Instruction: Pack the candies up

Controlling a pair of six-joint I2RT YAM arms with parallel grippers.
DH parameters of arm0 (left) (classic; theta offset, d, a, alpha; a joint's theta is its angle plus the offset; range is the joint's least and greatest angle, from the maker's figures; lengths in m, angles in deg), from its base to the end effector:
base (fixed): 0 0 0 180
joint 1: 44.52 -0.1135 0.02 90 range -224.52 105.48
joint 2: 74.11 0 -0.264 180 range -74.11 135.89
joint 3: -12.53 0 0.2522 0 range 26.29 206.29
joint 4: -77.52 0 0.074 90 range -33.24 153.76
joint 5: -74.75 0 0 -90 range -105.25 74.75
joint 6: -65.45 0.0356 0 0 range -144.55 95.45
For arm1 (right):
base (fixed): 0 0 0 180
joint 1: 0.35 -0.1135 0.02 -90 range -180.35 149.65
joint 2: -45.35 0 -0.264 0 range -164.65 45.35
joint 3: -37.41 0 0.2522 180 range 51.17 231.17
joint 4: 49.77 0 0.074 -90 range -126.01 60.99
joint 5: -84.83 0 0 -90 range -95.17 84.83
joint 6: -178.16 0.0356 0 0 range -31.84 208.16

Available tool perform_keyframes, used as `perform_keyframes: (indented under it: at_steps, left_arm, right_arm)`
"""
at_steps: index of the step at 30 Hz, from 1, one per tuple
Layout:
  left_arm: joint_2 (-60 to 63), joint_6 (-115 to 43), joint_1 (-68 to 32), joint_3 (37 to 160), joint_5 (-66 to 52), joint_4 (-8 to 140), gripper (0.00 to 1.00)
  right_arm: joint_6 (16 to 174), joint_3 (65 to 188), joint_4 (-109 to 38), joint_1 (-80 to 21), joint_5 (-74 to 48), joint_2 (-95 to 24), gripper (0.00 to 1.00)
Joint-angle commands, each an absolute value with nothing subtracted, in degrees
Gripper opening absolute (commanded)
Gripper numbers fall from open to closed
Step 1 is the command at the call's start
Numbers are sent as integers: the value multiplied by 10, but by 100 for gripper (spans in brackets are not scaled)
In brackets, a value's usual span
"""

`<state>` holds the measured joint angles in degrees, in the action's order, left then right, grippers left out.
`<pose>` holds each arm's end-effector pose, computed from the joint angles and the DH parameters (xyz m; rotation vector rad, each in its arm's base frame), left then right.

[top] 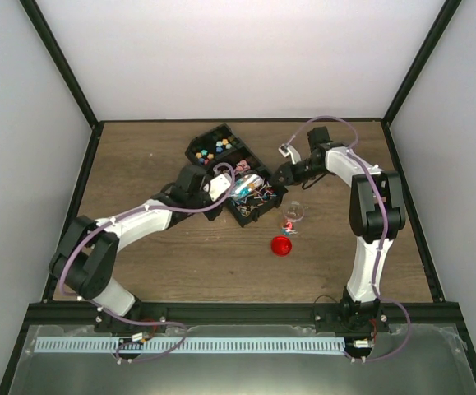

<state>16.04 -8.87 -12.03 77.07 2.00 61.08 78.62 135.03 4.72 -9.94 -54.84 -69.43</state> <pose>0.2713 -0.1853 0.1962 1.0848 2.0450 -0.4967 0.3920 0.0938 0.1867 -0.6193 2.5139 1.1951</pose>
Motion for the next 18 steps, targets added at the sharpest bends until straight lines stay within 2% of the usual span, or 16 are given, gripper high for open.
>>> perform_keyframes:
  at_steps: [1,5,12,18]
  left_arm:
    - [124,-66,-128,766,41,626,4]
    - [110,-40,-128,766,43,603,4]
    - [76,37,-128,855,58,423,4]
    - [55,94,-117,914,81,310,4]
  right_arm:
    - [780,1386,49,-103,-553,-687,29]
    - [775,1393,48,-102,-560,-677,37]
    - [758,1408,60,-84,-571,-642,63]
    - [711,1411,117,-46,-588,-611,66]
